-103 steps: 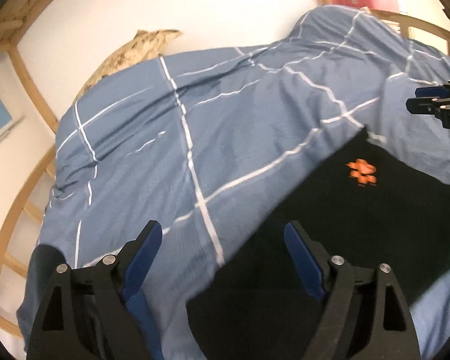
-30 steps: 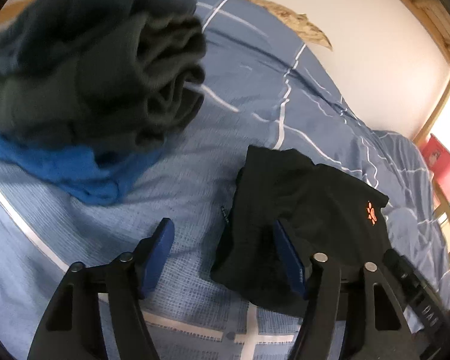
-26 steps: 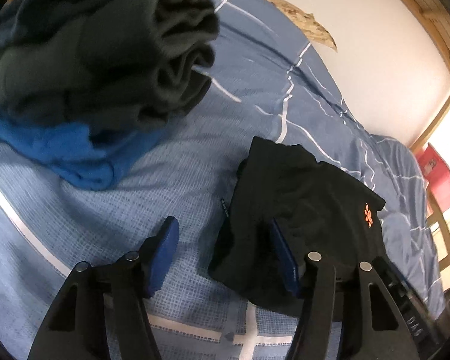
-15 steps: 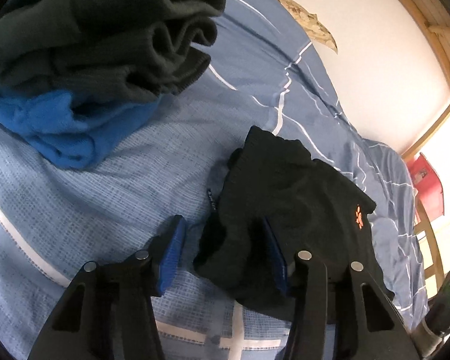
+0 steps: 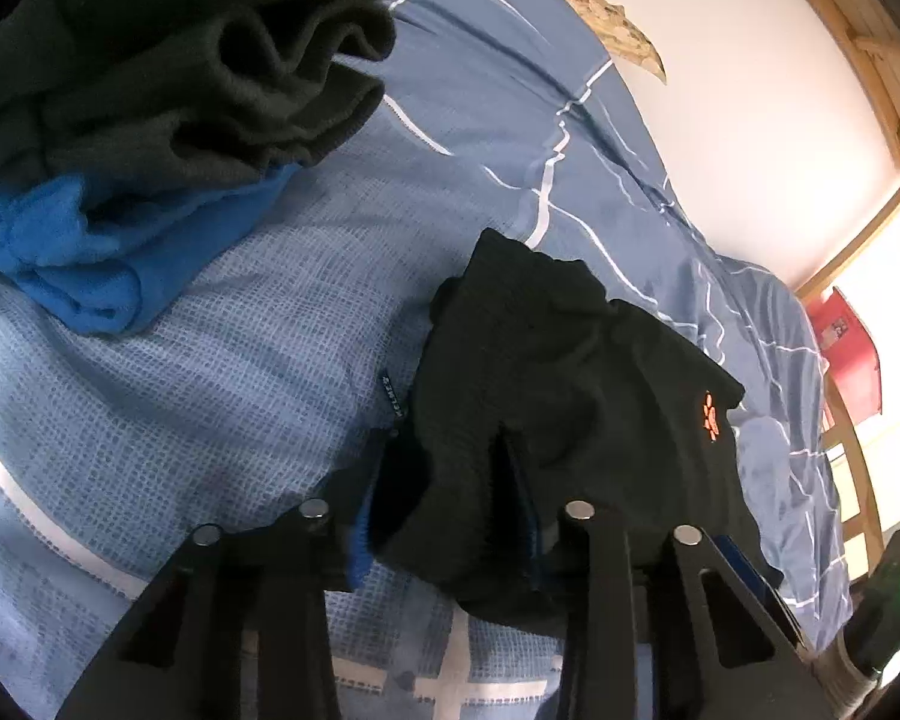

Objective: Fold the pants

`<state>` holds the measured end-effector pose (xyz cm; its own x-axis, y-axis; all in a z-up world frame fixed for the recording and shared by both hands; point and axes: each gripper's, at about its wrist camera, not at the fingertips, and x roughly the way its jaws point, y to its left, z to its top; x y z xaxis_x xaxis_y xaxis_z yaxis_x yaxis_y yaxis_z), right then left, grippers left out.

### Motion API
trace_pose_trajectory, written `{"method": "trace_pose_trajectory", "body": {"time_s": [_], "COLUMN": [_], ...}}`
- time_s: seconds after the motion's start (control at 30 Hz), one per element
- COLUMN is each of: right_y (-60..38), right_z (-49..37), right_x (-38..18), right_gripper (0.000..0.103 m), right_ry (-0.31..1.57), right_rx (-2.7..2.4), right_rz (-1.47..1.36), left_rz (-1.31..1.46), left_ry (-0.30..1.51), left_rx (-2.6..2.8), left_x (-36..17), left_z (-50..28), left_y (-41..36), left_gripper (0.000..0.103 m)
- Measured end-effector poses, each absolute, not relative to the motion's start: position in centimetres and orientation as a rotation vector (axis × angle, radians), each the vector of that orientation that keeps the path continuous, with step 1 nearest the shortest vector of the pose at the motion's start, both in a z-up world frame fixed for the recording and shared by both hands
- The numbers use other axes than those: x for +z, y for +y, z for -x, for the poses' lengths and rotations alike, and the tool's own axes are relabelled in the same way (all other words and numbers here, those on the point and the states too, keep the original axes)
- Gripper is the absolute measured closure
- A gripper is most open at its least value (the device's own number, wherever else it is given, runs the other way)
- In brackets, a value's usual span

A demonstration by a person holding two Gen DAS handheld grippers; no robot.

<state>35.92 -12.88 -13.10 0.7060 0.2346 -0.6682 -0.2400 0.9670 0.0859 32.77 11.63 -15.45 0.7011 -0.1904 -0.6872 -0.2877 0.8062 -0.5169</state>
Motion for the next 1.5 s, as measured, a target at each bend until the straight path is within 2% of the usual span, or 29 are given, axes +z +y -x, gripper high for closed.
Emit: {"method": "trace_pose_trajectory", "body": {"time_s": [0.1,0.17,0.57,0.73,0.97,1.03,1.1,1.13,1.2,1.27,1.4,1.5], "right_y": [-12.5,-12.2,-17.5,-22.3,-27.6,-28.4,-29.0,-29.4,-30.1,-30.4,-29.4,-27.8], "right_z": [-35.8,-35.8,-37.9,-39.0,-40.4,-40.7,-41.0,-41.0,-40.8,-40.5,-39.2,-38.6], "right_x": [-12.5,-11.9,-7.7,-7.1,-7.7,-8.1,-8.5,-8.7,-9.0,-8.9,-7.7,-6.4], "right_gripper": [0.042,0.042,0.042,0.042,0.042,0.042,0.042,0.042,0.042,0.042,0.042,0.042], "right_ry": [0.734,0.724,0.722,0.724,0.754,0.761,0.774,0.779,0.78,0.775,0.714,0.662], "right_rx": [0.279,0.292,0.323,0.263,0.201,0.191,0.176,0.163,0.147,0.135,0.173,0.222], "right_rz": [0.034,0.048,0.003,0.029,-0.005,-0.012,-0.021,-0.03,-0.043,-0.046,-0.005,0.047], "left_rz": [0.577,0.505,0.171,0.126,0.09,0.08,0.069,0.066,0.043,0.016,-0.079,-0.119], "left_ry": [0.785,0.76,0.657,0.678,0.766,0.814,0.845,0.835,0.769,0.68,0.584,0.581], "left_rx": [0.038,0.024,-0.1,-0.199,-0.266,-0.295,-0.337,-0.353,-0.355,-0.34,-0.282,-0.258], "left_x": [-13.7,-12.3,-3.8,-3.4,-5.6,-6.5,-6.7,-6.5,-5.5,-4.3,-4.2,-5.5], "left_z": [-32.4,-32.2,-35.0,-37.6,-40.6,-41.5,-41.5,-41.1,-39.3,-36.9,-32.7,-31.5], "left_y": [11.0,10.2,1.9,-4.4,-11.1,-12.4,-13.1,-13.2,-12.8,-11.6,-8.8,-7.6], "left_gripper": [0.079,0.081,0.084,0.085,0.085,0.082,0.068,0.064,0.044,0.034,0.031,0.031]}}
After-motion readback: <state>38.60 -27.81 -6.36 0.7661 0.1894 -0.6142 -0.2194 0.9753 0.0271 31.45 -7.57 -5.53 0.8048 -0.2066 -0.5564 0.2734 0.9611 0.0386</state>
